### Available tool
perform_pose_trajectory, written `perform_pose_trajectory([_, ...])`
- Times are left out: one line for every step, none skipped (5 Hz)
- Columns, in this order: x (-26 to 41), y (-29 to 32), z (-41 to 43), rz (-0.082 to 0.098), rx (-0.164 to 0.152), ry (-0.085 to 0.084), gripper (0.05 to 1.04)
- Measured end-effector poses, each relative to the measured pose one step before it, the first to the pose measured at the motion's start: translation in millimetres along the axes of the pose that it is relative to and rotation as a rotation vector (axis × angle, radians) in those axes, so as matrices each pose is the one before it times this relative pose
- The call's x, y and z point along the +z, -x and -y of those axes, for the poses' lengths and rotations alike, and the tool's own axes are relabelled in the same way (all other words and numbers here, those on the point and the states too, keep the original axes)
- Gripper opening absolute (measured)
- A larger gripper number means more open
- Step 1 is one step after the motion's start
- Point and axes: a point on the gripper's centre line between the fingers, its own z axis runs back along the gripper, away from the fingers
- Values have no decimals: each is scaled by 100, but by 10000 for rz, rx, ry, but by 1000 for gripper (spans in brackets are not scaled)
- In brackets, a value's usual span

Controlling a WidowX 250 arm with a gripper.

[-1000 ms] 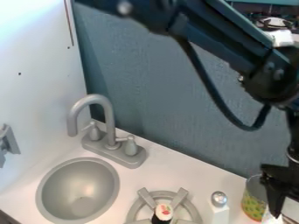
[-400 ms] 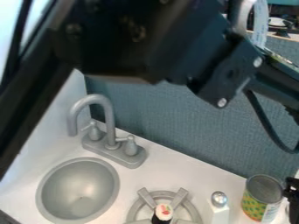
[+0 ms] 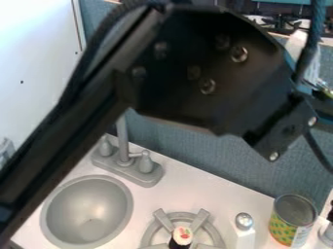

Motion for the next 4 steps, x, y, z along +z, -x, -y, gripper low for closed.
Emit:
perform_pose_trajectory([-211, -643, 520, -15, 157, 199, 838])
perform_pose_trajectory([-1047, -287, 129, -512, 213, -174, 838])
perform_pose_trajectory([-425, -265, 116, -271, 201, -112, 838])
perform_pose_trajectory([-223, -75, -80, -146, 292, -83, 838])
